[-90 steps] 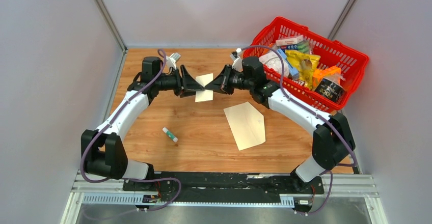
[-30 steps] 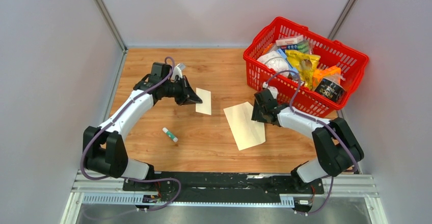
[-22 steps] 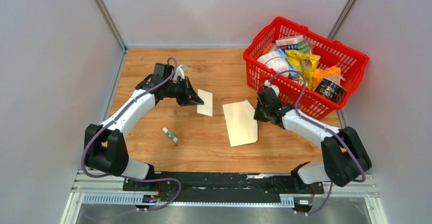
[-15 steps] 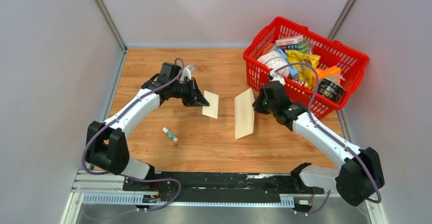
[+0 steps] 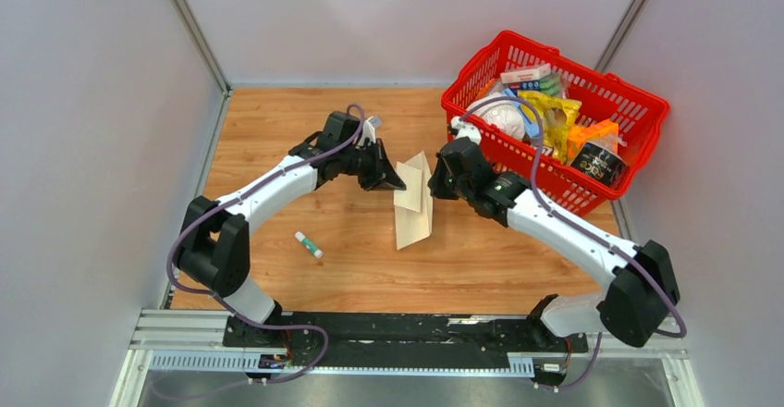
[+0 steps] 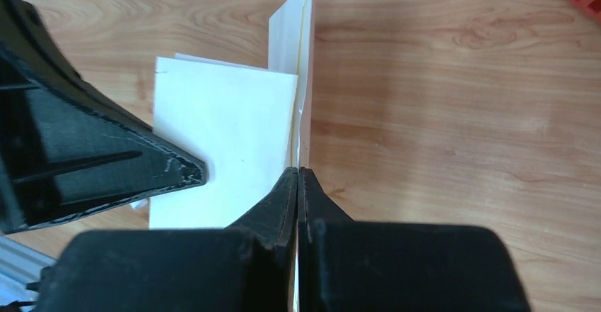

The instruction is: Place the letter into the envelope and seal it

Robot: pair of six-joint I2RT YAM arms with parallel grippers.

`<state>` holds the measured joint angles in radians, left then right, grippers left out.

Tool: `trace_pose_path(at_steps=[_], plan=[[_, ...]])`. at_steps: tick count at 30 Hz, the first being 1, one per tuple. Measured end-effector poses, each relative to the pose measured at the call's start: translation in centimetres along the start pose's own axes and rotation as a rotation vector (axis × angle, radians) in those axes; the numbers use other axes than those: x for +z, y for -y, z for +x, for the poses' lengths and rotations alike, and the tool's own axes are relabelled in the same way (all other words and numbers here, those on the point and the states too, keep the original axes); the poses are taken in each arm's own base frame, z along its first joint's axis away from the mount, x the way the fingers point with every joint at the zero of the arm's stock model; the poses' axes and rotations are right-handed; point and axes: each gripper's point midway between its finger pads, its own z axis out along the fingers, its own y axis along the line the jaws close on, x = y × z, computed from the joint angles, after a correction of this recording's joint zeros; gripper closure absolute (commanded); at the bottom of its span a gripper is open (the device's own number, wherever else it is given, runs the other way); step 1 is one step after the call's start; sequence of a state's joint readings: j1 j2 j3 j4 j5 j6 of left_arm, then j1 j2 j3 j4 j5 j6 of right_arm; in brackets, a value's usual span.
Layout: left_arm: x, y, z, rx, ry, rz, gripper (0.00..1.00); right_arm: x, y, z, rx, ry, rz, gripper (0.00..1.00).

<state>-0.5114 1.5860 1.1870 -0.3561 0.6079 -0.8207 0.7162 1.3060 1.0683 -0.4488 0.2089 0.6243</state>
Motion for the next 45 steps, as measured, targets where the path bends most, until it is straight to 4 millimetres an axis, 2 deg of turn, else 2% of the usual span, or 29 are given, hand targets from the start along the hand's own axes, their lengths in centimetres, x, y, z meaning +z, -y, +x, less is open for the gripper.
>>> trace_pose_path(at_steps=[4, 7, 9, 14, 18, 26, 34, 39, 45], plan=[[0.8, -1.1, 0.2, -0.024, 0.007, -0.009, 1.0, 2.0, 0.2, 2.5, -0.018, -0.072, 0.035, 1.0], [1.1, -2.2, 0.9, -0.044, -0.001, -0.029, 1.0, 2.4, -0.2, 3.4, -0.023, -0.095, 0.033, 1.0], [1.2, -2.7, 1.1, -0.051, -0.004, -0.043, 1.0, 2.3, -1.0, 3.3, -0.023, -0.095, 0.019, 1.0], [1.4, -3.4, 1.2, -0.058, 0.005, -0.063, 1.0, 2.0, -4.6, 2.1, -0.03, -0.07, -0.05, 1.0], [1.4, -3.7, 1.2, -0.059, 0.012, -0.075, 1.0, 2.2, -6.1, 2.5, -0.041, -0.078, -0.079, 1.0], [1.0, -3.8, 0.9, -0.057, 0.036, -0.096, 1.0, 2.7, -6.9, 3.1, -0.032, -0.094, -0.109, 1.0], [1.1, -5.0, 1.8, -0.081, 0.019, -0.128, 1.0, 3.1, -7.5, 4.5, -0.024, -0.126, -0.179, 1.0], [1.1, -5.5, 2.0, -0.082, 0.016, -0.157, 1.0, 3.5, -6.9, 5.5, -0.01, -0.157, -0.2, 1.0], [2.1, -5.9, 2.4, -0.071, -0.005, -0.225, 1.0, 3.2, -5.8, 5.0, 0.036, -0.165, -0.215, 1.0]])
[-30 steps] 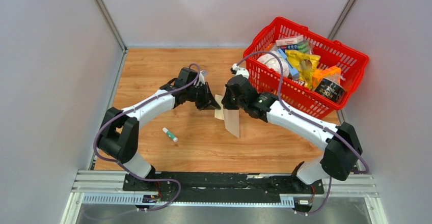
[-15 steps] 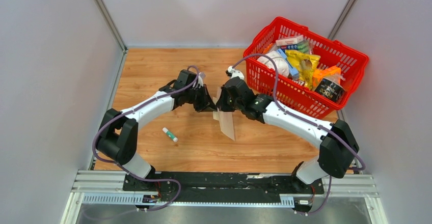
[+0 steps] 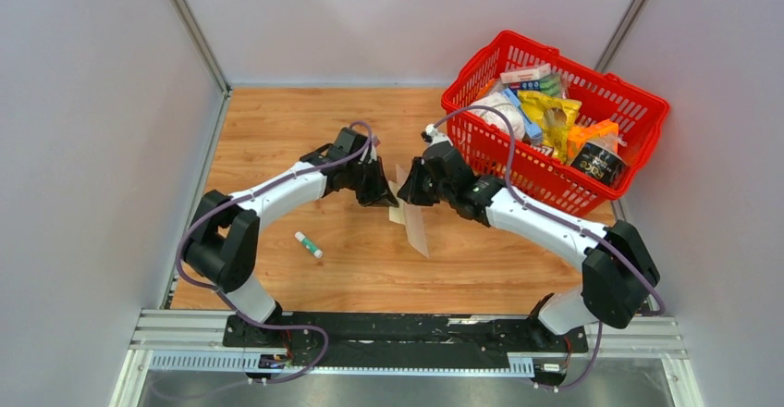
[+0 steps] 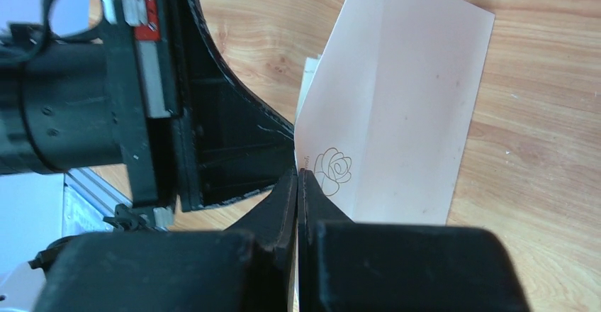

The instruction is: Place the letter into the envelope and seal it

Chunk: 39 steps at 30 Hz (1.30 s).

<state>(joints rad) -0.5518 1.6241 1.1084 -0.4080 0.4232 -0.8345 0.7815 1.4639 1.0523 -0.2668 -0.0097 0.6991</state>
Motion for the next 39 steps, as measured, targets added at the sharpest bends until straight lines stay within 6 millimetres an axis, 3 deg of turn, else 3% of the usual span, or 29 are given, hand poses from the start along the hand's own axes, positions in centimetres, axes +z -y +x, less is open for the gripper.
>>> trace_pose_path(at_steps=[12, 19, 24, 27, 30, 39], plan=[[1.4, 1.5, 0.3, 0.005, -0.003, 0.001, 0.98, -0.3, -0.1, -0.6, 0.042, -0.011, -0.036, 1.0], [2.5, 1.4, 0.1, 0.009, 0.004, -0.027, 0.6, -0.3, 0.0, -1.0, 0.065, -0.004, -0.038, 1.0], [2.5, 0.7, -0.5, 0.009, 0.032, -0.054, 0.49, -0.3, 0.3, -1.3, 0.077, 0.001, -0.03, 1.0], [1.8, 0.6, -0.6, 0.028, 0.053, -0.07, 0.44, -0.4, 0.2, -1.5, 0.08, 0.0, -0.028, 1.0], [-0.2, 1.1, -1.0, 0.067, 0.099, -0.067, 0.38, -0.6, -0.1, -1.9, 0.083, 0.007, -0.031, 1.0], [-5.9, 1.0, -1.8, 0.136, 0.204, -0.058, 0.38, -0.6, -1.6, -3.6, 0.117, 0.045, -0.06, 1.0]])
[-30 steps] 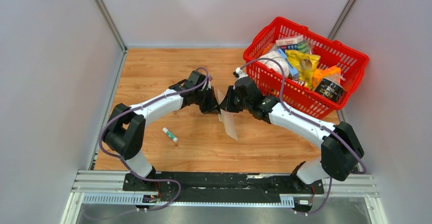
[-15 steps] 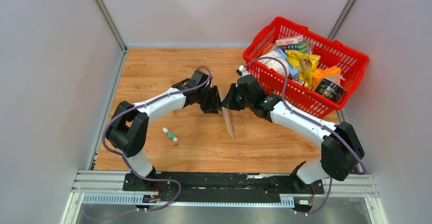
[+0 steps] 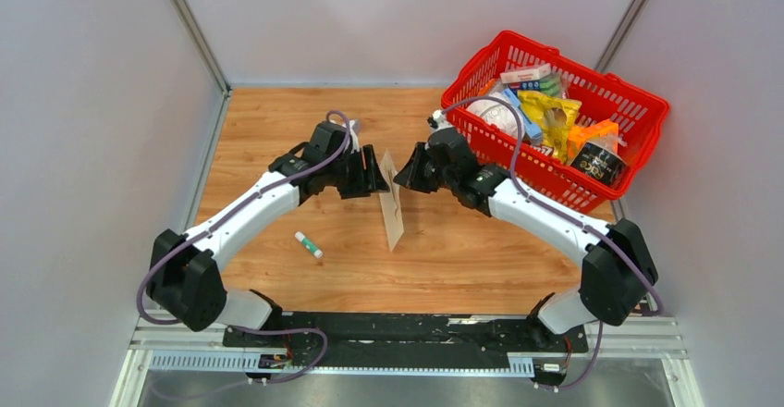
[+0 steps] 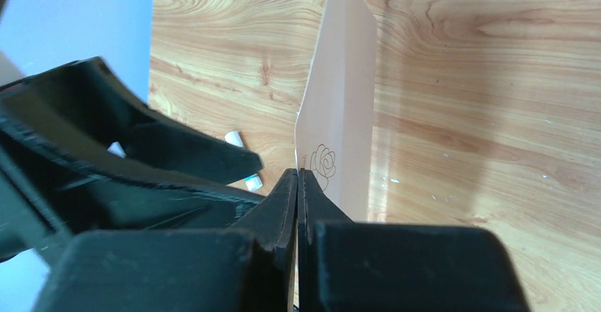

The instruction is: Place the letter into the envelope and seal it

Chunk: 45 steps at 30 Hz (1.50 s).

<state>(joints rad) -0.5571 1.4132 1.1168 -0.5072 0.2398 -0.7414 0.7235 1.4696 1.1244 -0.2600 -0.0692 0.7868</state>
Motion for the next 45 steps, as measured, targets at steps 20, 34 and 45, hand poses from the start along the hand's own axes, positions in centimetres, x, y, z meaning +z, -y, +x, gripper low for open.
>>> trace_pose_path(at_steps=[20, 34, 45], plan=[[2.5, -6.9, 2.8, -0.071, -0.117, -0.139, 0.89, 0.4, 13.5, 8.1, 0.054, -0.131, 0.428, 0.45], [5.9, -10.3, 4.4, -0.093, -0.192, -0.242, 1.0, 1.5, 9.6, 4.5, -0.073, -0.1, 0.414, 0.77], [5.5, -13.0, 5.4, -0.068, -0.194, -0.356, 1.0, 5.5, 13.4, 9.7, -0.086, -0.278, 0.487, 0.79]])
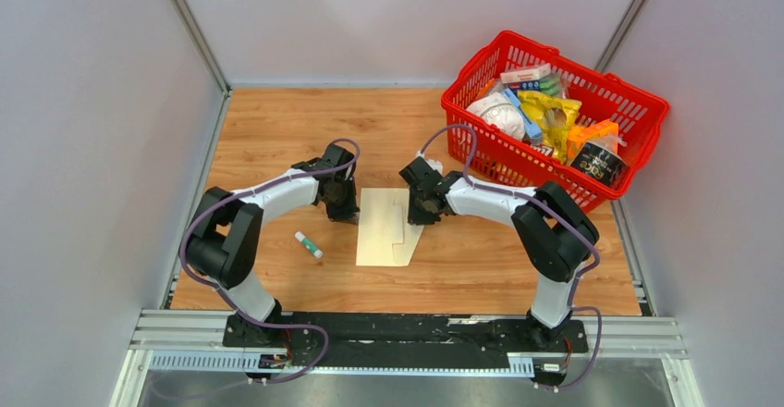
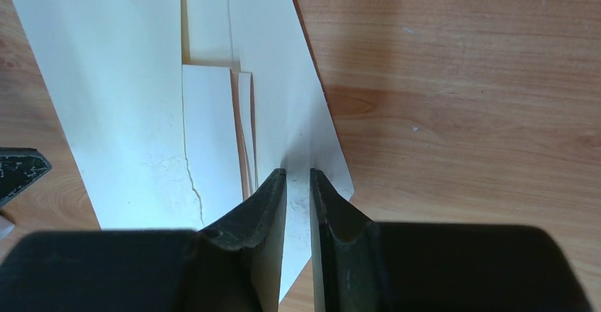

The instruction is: Place the letter into the envelope and seal it

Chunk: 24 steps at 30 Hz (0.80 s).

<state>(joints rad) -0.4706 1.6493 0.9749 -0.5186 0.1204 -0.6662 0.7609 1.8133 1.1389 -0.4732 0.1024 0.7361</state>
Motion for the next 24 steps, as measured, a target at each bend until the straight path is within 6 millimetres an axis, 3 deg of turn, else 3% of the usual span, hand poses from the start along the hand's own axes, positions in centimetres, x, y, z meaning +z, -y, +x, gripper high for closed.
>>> trace_pose_path(at_steps=[9, 24], plan=[[1.2, -0.5, 0.6, 0.012, -0.035, -0.017, 1.0, 0.6, -0.7, 0.0, -0.004, -0.011, -0.014, 0.8], [1.6, 0.3, 0.5, 0.013, -0.033, 0.036, 1.0, 1.1, -4.0, 0.8, -0.057, -0.023, -0.058, 0.8]])
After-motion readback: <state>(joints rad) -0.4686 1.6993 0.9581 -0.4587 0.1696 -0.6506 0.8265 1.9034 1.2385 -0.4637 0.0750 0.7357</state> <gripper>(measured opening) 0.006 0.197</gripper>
